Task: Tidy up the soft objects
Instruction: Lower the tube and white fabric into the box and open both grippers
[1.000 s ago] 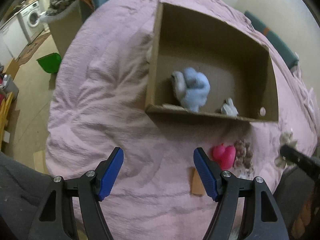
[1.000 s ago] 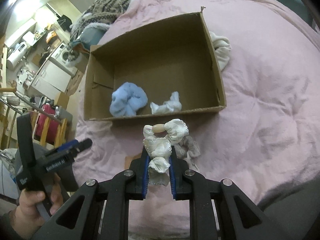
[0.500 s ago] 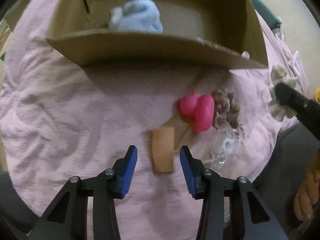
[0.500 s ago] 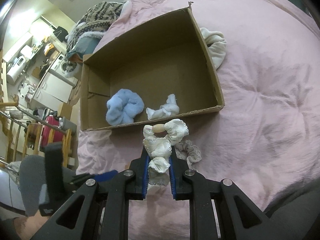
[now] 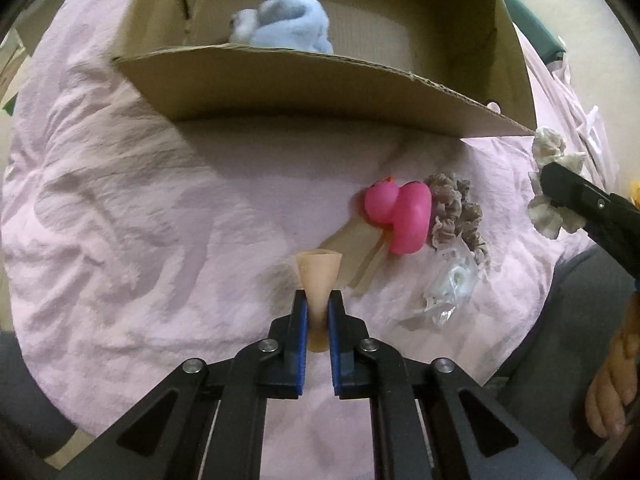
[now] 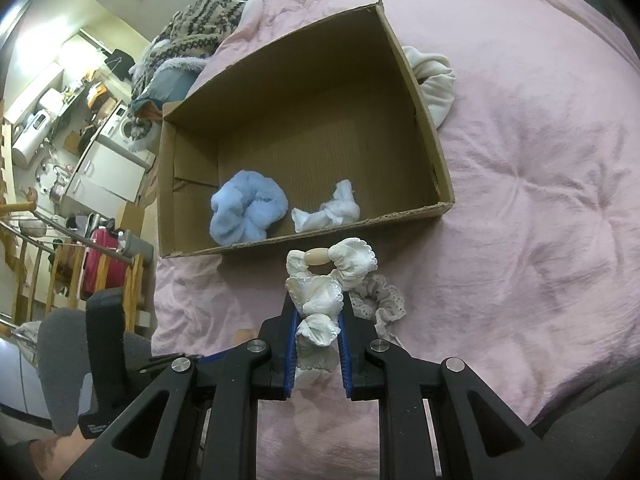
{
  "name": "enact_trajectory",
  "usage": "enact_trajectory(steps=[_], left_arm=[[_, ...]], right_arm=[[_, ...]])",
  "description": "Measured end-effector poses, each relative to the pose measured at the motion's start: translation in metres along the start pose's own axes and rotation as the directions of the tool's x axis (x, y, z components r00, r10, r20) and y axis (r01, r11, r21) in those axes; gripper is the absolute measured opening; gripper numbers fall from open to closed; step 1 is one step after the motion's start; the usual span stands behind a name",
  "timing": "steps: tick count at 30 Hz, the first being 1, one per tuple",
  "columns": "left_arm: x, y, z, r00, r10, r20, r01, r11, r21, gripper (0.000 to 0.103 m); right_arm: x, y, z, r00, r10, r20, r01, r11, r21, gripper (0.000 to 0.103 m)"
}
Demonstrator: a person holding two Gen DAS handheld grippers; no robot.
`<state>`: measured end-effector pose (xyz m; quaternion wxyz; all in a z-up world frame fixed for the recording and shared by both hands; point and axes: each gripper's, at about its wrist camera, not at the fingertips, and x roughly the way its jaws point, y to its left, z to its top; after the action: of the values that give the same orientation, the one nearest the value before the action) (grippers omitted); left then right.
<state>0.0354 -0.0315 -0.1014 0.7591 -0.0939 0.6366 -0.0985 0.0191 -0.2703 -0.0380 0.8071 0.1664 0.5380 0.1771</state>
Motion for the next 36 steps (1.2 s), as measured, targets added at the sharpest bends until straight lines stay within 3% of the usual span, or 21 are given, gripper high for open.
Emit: enact_trajectory(steps=[8,13,19,29,36], left_arm=[[-0.045,0.016,-0.006,0.986,0.094,0.136,-0.089,0.995,-0.037,0.009],[-0.083,0.019,0.001,0.951,0.125,0.282,-0.118,0.992,-0.041,0.008],[-0.111,0.011,0.020,0.914,0.129,0.384,-0.127,0.991,-0.031,0.008],[-0.117,0.002,0.066,0.871,0.133,0.473,-0.172,0.984,0.041,0.008],[-0.091,0.009,0.087,0.876,0.145,0.459,-0.165,0.986,0.003,0.008]], right_arm=[[-0.002,0.002,-0.002,1.000,-0.002,0.007,0.002,1.000,-0.011,0.019],[-0.008,0.006,-0.002,1.000,0.009,0.027,-0.008,1.000,-0.022,0.019],[-0.016,0.017,0.004,0.998,0.025,0.055,-0.022,0.998,-0.061,0.019],[-0.018,0.021,0.047,0.991,-0.003,0.133,0.018,0.994,-0.108,0.019],[0.010,0.014,0.060,0.993,-0.037,0.114,0.047,0.995,-0.090,0.019]])
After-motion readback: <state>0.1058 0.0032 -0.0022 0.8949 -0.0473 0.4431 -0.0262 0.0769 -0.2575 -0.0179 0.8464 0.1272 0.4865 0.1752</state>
